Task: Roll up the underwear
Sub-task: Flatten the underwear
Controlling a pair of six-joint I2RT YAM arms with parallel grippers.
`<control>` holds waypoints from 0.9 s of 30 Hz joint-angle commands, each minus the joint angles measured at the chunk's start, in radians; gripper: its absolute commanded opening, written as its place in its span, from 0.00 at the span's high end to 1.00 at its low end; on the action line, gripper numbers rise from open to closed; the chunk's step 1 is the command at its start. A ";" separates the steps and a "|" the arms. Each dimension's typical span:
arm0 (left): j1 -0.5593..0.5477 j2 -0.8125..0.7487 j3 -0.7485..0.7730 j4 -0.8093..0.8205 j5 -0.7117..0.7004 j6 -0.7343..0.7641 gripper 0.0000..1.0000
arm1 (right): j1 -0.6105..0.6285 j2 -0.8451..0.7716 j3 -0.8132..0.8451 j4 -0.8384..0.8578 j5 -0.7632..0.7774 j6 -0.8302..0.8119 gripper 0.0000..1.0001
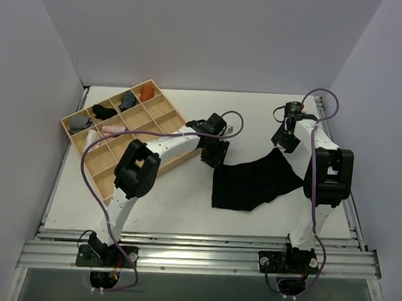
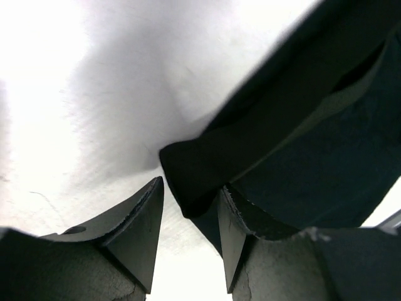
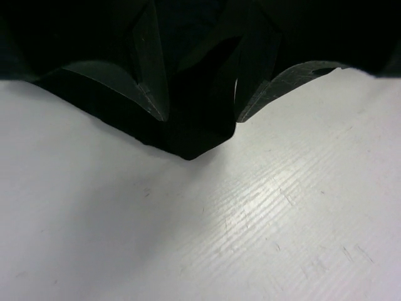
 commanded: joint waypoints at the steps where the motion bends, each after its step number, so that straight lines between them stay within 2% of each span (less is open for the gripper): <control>1: 0.041 0.017 0.056 -0.002 -0.026 -0.043 0.52 | -0.006 0.007 0.065 -0.055 0.098 -0.050 0.58; 9: 0.053 0.071 0.148 -0.031 -0.001 -0.054 0.48 | -0.006 0.069 0.107 -0.037 0.075 -0.080 0.64; 17: 0.053 0.061 0.194 -0.105 -0.009 -0.053 0.41 | -0.006 0.073 0.182 -0.102 0.021 -0.184 0.62; 22: 0.051 -0.062 0.082 -0.097 -0.046 -0.076 0.37 | -0.006 0.030 0.121 -0.075 -0.011 -0.231 0.63; 27: 0.047 -0.159 -0.094 -0.022 -0.003 -0.094 0.37 | -0.006 0.027 0.084 -0.080 -0.042 -0.270 0.67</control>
